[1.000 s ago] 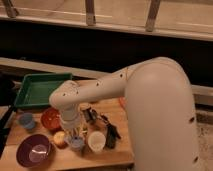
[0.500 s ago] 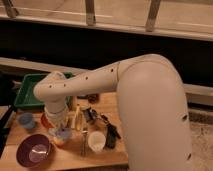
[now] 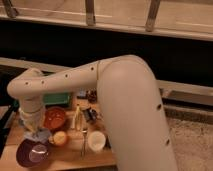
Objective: Place towel in purple bowl
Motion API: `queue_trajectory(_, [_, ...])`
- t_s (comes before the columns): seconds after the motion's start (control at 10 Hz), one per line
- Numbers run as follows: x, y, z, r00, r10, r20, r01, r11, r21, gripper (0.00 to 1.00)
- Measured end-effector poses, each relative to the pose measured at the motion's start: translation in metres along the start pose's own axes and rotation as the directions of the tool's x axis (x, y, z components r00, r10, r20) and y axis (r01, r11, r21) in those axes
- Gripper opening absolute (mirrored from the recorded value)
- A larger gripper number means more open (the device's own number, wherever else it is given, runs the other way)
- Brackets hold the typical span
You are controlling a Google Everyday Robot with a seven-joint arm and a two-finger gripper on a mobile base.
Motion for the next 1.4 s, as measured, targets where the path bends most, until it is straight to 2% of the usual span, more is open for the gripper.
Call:
queue_trajectory(0.2, [-0.018,0.040,0.029,0.992,-0.123,-0.029,0.121,0.991,-0.052,0.02])
queue_trajectory(0.3, [-0.021,0.049,0.040,0.989,-0.145,-0.036,0.143,0.988,-0.066,0.10])
queue_trajectory(0.5, [-0.020,0.055,0.049,0.988,-0.147,-0.038,0.144,0.986,-0.079,0.28])
queue_trajectory(0.7, [-0.017,0.044,0.050,0.991,-0.125,-0.039,0.122,0.989,-0.086,0.50])
queue_trajectory(1.0, [-0.014,0.003,0.053,0.994,-0.100,-0.041,0.095,0.990,-0.109,0.76])
queue_trajectory(1.1, [-0.015,-0.009,0.056,0.995,-0.087,-0.046,0.081,0.990,-0.117,0.79])
queue_trajectory(1.4, [-0.011,-0.014,0.067,0.995,-0.079,-0.065,0.069,0.987,-0.143,0.79])
